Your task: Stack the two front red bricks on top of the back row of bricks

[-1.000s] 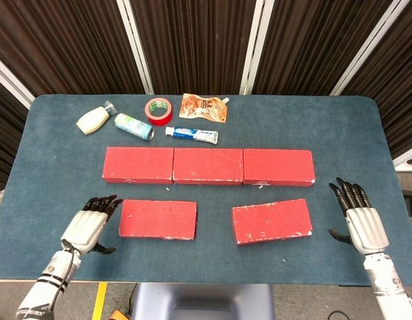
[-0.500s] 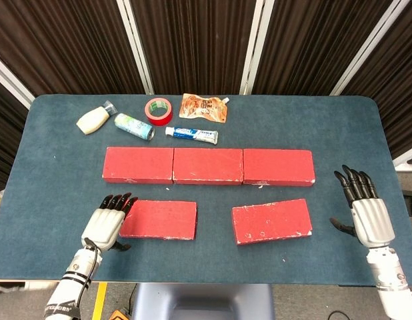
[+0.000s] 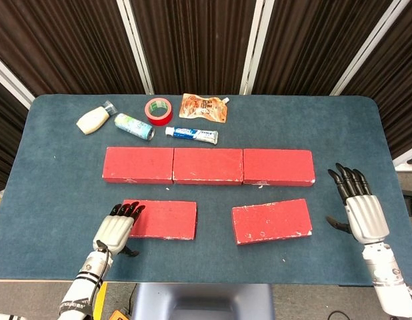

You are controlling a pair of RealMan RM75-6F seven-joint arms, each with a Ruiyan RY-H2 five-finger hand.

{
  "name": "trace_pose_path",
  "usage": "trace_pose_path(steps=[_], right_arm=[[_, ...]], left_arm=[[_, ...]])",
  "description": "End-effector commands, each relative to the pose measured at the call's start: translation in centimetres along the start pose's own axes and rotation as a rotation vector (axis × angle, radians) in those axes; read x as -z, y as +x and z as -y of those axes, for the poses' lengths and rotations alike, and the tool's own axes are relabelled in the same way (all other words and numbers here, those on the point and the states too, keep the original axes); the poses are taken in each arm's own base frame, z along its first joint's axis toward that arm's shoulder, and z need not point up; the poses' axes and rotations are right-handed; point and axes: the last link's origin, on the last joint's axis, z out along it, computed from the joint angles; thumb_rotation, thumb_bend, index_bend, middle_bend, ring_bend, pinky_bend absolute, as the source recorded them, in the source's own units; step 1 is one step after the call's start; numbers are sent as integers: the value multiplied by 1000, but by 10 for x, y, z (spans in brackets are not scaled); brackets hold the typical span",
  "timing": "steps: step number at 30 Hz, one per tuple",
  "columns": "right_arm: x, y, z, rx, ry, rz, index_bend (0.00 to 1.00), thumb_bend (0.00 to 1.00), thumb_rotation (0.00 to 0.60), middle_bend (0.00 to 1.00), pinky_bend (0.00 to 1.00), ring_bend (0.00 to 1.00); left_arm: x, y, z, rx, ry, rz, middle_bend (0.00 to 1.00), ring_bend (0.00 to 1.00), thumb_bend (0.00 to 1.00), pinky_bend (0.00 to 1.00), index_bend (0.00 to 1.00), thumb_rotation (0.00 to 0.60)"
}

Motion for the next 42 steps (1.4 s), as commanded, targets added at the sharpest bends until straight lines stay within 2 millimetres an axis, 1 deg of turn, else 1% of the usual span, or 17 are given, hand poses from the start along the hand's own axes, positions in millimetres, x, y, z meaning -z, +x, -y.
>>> trace_pose_path(steps=[1, 10, 16, 22, 30, 35, 42], right_arm=[[-1, -2, 1, -2, 1, 6, 0, 0, 600, 36, 0, 7], [-4, -8, 1, 2, 2, 19, 0, 0, 600, 36, 0, 7], [-6, -11, 2, -1, 6, 28, 0, 0, 600, 36, 0, 7], [-6, -12, 1, 0, 8, 30, 0, 0, 600, 36, 0, 7], [-5, -13, -2, 3, 1, 38, 0, 0, 600, 36, 0, 7], [-5, -13, -1, 5, 6, 37, 0, 0, 600, 36, 0, 7], [-5, -12, 0, 7, 3, 39, 0, 0, 600, 36, 0, 7]], left_arm=[[-4, 2, -7, -8, -1, -19, 0, 0, 0, 0, 0, 600], [-18, 0, -31, -11, -5, 4, 0, 0, 0, 0, 0, 600], [-32, -1, -50, -23, -11, 1, 0, 0, 0, 0, 0, 600], [-40, 0, -64, -38, -17, 2, 0, 0, 0, 0, 0, 600], [-51, -6, -72, -52, -9, 17, 0, 0, 0, 0, 0, 600], [-60, -6, -73, -52, -5, 6, 0, 0, 0, 0, 0, 600], [-69, -13, -71, -50, 0, 30, 0, 0, 0, 0, 0, 600]])
